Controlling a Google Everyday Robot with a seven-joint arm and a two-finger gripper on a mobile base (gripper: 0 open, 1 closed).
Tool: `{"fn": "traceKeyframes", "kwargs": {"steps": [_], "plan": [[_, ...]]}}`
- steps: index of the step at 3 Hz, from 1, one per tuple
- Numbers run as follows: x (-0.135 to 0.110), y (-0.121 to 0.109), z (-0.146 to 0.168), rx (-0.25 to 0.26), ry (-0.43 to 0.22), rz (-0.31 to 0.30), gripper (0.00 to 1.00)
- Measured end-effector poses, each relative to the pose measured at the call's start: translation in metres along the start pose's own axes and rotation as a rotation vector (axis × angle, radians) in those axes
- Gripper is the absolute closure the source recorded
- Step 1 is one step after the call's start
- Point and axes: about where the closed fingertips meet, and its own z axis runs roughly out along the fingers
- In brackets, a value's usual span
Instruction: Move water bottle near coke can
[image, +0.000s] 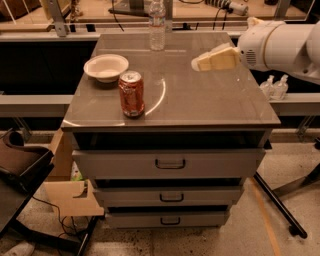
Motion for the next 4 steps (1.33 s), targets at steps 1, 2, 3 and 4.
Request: {"fn": "traceKeyframes", "kwargs": {"steps": [1,2,3,4], "plan": [[0.000,0.000,0.000,0.000,0.000,0.000,0.00],[0.000,-0.006,0.012,0.006,-0.029,0.002,0.00],[-0.003,-0.023,0.043,0.029,-0.104,0.013,0.00],[-0.004,-0.045,0.077,0.059,-0.149,0.037,0.00]]}}
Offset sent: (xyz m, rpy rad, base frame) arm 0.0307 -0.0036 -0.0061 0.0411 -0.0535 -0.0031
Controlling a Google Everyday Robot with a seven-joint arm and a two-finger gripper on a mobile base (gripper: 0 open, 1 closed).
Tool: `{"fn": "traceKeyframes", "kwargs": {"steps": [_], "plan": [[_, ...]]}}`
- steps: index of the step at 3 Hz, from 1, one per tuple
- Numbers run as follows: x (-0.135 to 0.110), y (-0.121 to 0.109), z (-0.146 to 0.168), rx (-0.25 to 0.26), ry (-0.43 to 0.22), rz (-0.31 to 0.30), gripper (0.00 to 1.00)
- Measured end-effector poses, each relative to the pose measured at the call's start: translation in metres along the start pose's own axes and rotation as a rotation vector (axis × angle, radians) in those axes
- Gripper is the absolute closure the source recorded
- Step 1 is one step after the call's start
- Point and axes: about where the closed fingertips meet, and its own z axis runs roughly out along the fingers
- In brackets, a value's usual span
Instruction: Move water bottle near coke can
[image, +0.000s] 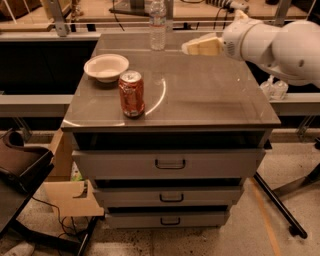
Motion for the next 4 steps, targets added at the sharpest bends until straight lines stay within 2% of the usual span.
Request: {"fn": "traceKeyframes", "kwargs": {"steps": [1,2,3,4], "plan": [[-0.003,-0.014,0.031,0.004,0.000,0.009,0.00],[-0.009,-0.028,0.066,-0.015,0.051,-0.008,0.00],[-0.003,-0.021,0.078,-0.019,0.055,0.007,0.00],[0.009,-0.012,0.117,-0.005,0.053,0.037,0.00]]}}
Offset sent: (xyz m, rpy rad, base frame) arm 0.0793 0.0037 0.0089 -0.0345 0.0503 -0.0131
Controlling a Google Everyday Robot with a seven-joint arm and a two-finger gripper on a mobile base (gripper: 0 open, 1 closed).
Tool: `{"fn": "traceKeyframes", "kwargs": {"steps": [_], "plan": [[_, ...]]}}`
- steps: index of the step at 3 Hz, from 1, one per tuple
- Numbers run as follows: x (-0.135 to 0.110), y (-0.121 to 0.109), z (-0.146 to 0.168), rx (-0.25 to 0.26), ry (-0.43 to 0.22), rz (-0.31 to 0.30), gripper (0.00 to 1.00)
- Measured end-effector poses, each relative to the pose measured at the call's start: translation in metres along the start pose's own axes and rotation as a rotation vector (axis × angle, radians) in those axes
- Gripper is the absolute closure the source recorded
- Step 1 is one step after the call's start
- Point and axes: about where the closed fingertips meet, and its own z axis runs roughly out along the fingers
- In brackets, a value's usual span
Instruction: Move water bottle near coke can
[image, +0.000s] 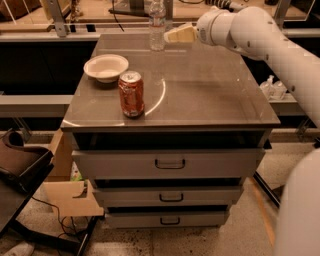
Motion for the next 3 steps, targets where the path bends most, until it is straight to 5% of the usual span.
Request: {"fn": "traceKeyframes", "kwargs": {"steps": [3], "plan": [[-0.011,0.009,0.109,-0.017,-0.093,0.045,0.00]]}}
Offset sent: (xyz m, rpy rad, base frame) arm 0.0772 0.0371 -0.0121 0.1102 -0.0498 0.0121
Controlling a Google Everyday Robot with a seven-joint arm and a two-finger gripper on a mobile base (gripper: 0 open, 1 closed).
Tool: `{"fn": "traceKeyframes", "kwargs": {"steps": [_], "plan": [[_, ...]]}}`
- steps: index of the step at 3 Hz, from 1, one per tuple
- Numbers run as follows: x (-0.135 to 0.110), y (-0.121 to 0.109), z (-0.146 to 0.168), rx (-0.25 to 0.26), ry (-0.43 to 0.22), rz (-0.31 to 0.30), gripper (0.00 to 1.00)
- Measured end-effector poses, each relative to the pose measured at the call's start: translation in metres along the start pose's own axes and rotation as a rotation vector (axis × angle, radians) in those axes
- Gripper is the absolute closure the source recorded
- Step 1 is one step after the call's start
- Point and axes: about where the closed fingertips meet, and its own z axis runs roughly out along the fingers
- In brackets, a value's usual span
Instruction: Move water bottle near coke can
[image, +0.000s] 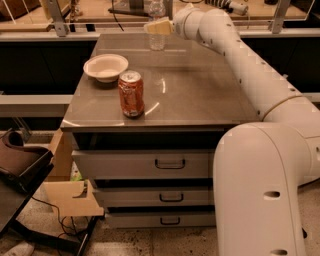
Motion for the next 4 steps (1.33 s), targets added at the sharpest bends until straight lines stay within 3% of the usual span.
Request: {"fn": "traceKeyframes", "kwargs": {"steps": [4], "plan": [[0.018,0.000,0.037,-0.017,0.021,0.018,0.00]]}}
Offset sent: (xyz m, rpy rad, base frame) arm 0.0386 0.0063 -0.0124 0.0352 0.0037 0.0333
